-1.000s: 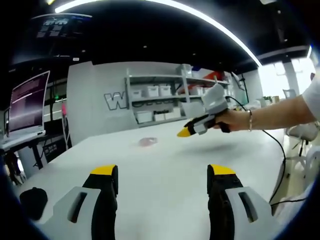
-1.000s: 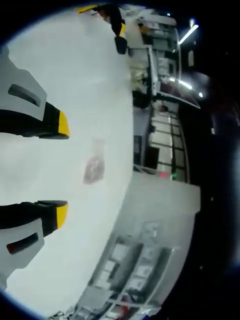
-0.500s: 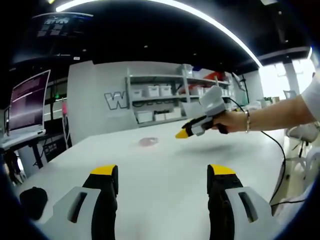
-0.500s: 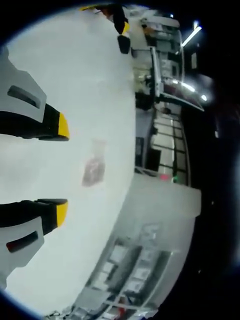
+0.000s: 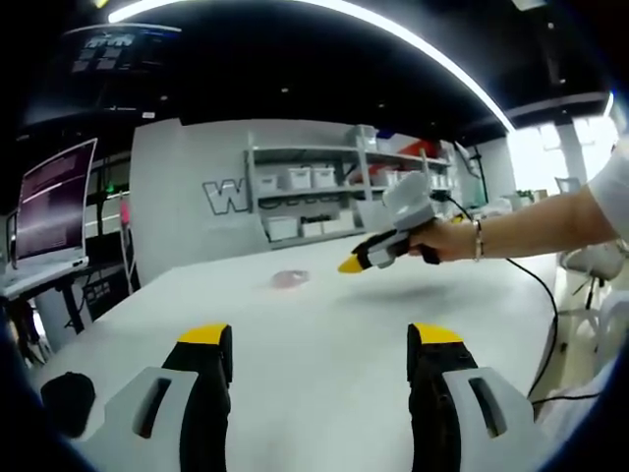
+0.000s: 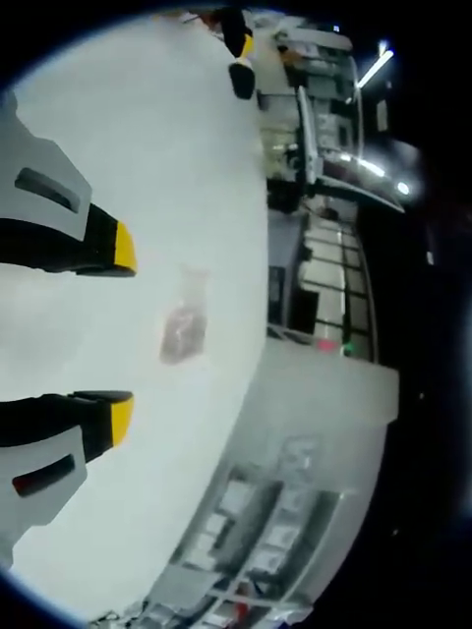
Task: Open the resealable bag by pulling the two sides of the seal apart until the entire bag opening is separated and visibly accessible.
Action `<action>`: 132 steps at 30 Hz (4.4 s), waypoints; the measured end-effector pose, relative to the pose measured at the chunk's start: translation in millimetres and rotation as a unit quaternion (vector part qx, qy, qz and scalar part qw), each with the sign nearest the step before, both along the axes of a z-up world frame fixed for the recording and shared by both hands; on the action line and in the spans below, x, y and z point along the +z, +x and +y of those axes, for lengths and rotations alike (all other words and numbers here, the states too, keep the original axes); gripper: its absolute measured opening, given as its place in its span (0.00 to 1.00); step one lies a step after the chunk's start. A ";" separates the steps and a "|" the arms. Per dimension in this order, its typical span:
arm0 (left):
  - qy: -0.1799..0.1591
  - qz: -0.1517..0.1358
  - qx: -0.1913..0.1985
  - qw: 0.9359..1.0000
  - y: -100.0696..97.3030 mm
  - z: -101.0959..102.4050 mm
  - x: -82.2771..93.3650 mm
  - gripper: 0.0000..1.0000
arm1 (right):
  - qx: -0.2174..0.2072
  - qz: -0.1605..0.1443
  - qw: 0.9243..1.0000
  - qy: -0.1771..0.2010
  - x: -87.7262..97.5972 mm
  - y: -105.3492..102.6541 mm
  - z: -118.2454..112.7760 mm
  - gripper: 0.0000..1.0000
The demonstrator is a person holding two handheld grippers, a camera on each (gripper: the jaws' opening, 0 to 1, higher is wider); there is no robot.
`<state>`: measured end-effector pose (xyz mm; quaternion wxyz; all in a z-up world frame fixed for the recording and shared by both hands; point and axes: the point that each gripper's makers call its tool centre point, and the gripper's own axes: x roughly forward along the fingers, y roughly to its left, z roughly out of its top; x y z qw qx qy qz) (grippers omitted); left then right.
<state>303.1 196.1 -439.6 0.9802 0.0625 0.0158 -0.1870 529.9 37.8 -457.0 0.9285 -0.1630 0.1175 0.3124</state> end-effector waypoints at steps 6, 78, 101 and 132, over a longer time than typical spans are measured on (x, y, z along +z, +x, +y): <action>0.000 0.004 -0.006 1.000 0.5 -5.6 0.8 0.71 | 0.000 0.005 1.000 -0.003 -1.8 2.1 0.8 0.45; -0.010 -0.007 -0.002 1.000 14.7 14.5 19.8 0.71 | 0.043 -0.061 0.989 -0.131 -2.4 52.5 44.0 0.39; -0.011 -0.002 -0.002 1.000 25.1 17.9 17.5 0.71 | 0.089 -0.103 0.971 -0.196 -12.8 61.3 63.1 0.38; -0.022 -0.002 0.000 1.000 34.8 22.7 15.5 0.71 | 0.149 -0.164 0.935 -0.275 -20.0 71.7 81.3 0.34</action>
